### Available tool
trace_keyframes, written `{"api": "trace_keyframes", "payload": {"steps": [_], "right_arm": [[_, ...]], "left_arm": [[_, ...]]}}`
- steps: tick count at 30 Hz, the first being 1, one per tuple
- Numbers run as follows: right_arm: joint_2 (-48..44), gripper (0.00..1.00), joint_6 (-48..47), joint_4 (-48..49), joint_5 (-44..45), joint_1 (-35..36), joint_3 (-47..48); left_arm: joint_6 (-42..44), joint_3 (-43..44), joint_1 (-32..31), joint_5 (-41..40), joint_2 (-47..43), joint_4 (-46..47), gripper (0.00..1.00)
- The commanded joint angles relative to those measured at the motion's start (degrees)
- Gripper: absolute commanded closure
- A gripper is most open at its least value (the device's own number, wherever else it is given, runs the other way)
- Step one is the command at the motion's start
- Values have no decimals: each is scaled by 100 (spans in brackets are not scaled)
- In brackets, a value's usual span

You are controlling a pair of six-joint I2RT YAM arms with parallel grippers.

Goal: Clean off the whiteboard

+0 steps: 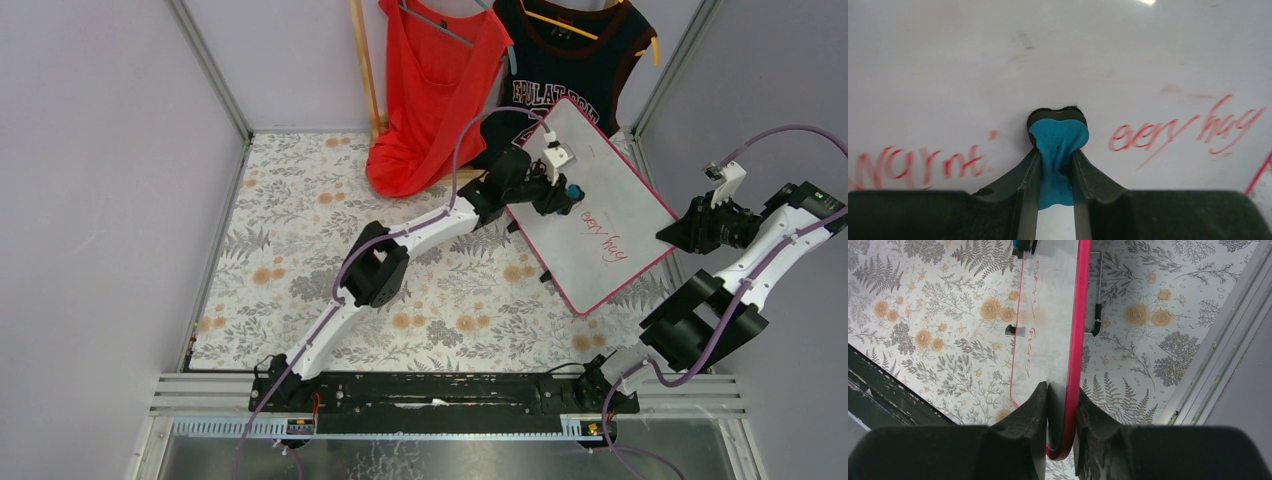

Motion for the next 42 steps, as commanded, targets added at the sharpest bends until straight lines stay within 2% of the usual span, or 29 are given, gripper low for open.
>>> {"api": "trace_keyframes", "payload": {"steps": [1,11,23,36,42], "right_arm": [[-99,100,-587,32,711,271,-104],[-133,100,-594,33,675,280,-152],[-245,100,-639,30,668,291,-354],[-335,100,-632,33,649,289,-456],[-329,100,-631,37,633,314,-471]], "left_arm": [[-156,-183,-617,429,-232,445,89],[-343,-546,-1105,618,-528,789,89],[-168,21,-510,187,-163,463,90],[752,371,47,-1348,56,286,88],[517,323,42,-1177,146,323,88]]}}
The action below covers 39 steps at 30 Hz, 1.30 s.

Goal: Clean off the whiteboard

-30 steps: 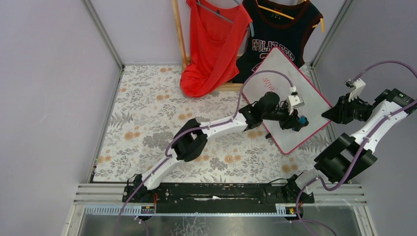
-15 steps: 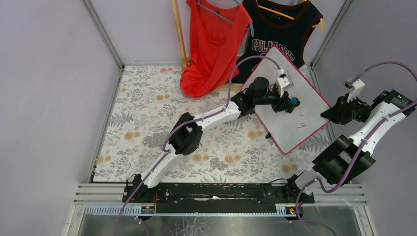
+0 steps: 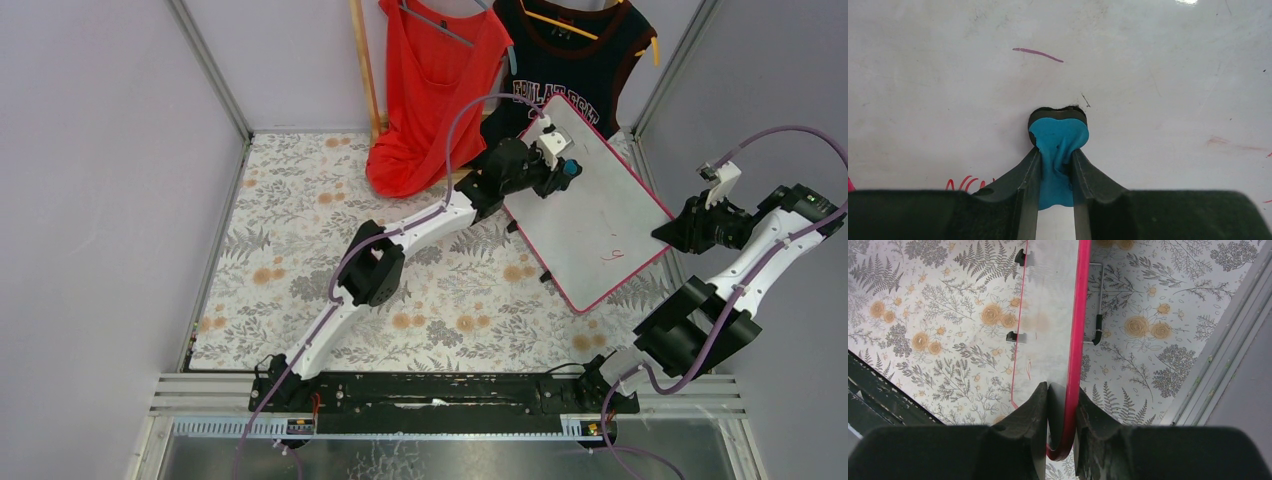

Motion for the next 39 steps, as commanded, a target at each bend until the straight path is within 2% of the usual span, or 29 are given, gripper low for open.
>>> {"api": "trace_keyframes", "payload": {"steps": [1,6,27,33,39], "right_arm": [[-33,100,-578,-154,802,225,-230],[-13,100,-555,-155,786,236,-226],[-21,100,-499,-151,740,289,-172],[-49,100,-479,-153,748,298,-180],[-73,100,-474,-157,758,307,-199]], "left_arm": [[-39,43,-15,-122,233,113,88],[-106,-404,-358,-13,-40,315,88],[-247,-1264,-1956,361,-561,529,89],[-197,-1239,-1977,132,-449,509,90],[-162,-1257,-1685,-22,-388,351,91]]}}
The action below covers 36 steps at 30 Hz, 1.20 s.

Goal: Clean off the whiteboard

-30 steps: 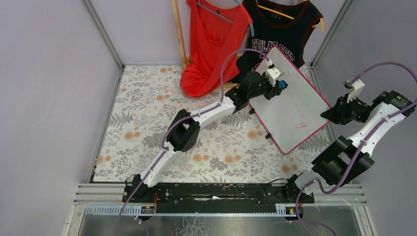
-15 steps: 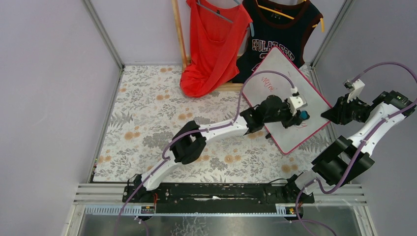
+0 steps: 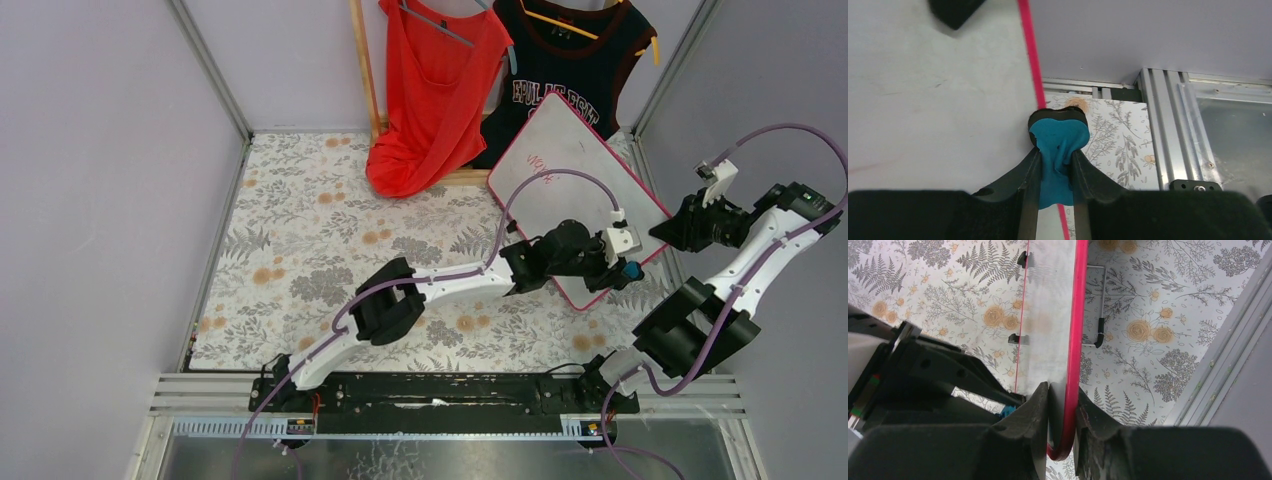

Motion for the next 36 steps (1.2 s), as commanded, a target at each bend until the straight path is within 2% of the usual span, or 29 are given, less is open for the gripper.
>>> {"api": "trace_keyframes", "payload": {"steps": [1,8,14,21,31,36], "right_arm": [[-47,100,-550,-189,772,229,-200],[-66,100,-528,-193,791,239,-208],[-104,100,-515,-188,841,250,-193],[-114,100,-494,-196,854,248,-202],[-123,100,-502,-189,850,248,-236],[-100,100,-499,-193,798,254,-251]], "left_arm": [[2,-76,349,-188,99,55,91],[127,-107,881,-384,121,-39,91],[346,293,1297,-674,351,-343,91],[718,201,1525,-1135,295,-409,91],[531,151,2119,-1092,311,-452,91],[408,-168,2132,-894,191,-382,91]]}}
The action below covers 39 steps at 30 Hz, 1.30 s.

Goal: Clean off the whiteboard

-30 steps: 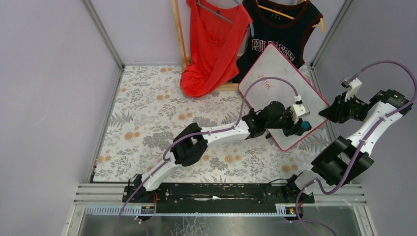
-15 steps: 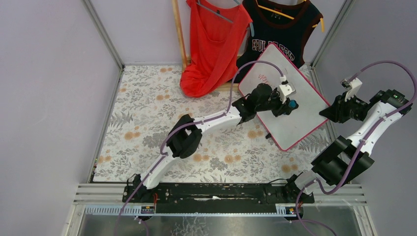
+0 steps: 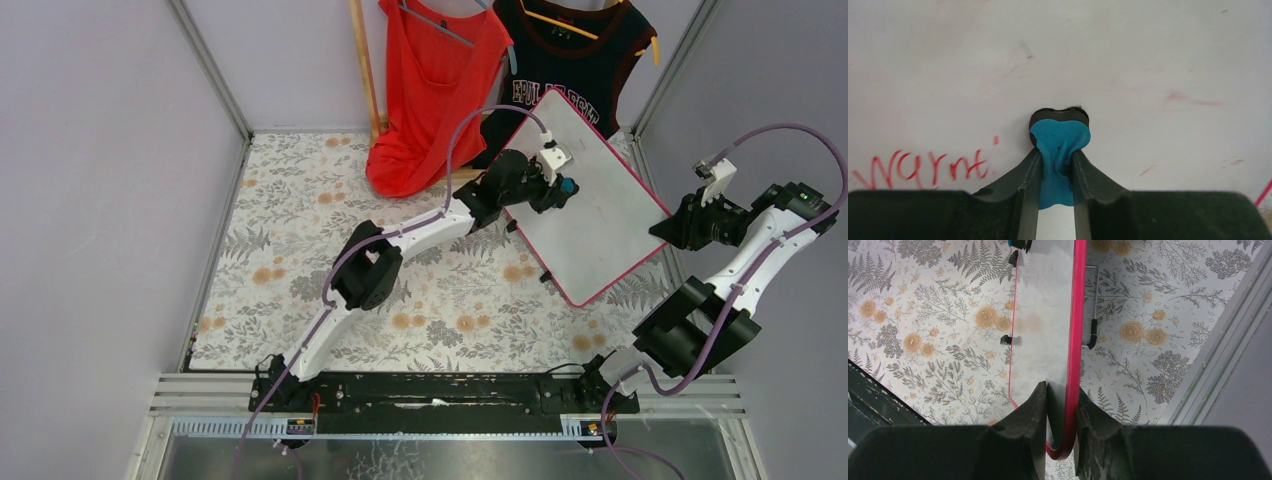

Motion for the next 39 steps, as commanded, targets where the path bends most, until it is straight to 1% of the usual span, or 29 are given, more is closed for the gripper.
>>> {"api": "trace_keyframes", "payload": {"steps": [1,5,13,17,22,25,27,30,36,39], "right_arm": [[-90,100,-593,-433,754,186,-169],[-79,100,-584,-433,745,205,-174],[-78,100,-580,-439,752,215,-167],[-80,100,-579,-433,754,215,-165],[-70,100,-587,-440,747,215,-172],[-73,100,-584,-435,745,215,-177],[-77,100,-582,-433,744,223,-193],[-108,100,-592,-436,745,239,-233],[-152,100,-583,-437,745,283,-312],[-196,100,-590,-433,757,302,-351]], "left_arm": [[52,-441,327,-789,163,-123,92],[15,-672,16,-645,60,-73,92],[6,-993,-919,-468,-137,25,92],[-107,-1139,-1128,-449,-270,127,93],[-348,-1245,-1168,-235,-412,352,93],[-215,-1192,-1159,-322,-432,338,93],[4,-967,-1122,-488,-369,116,93],[234,-587,-985,-528,-231,-186,93],[449,-34,-561,-544,-46,-480,93],[558,70,-333,-581,-3,-494,92]]}}
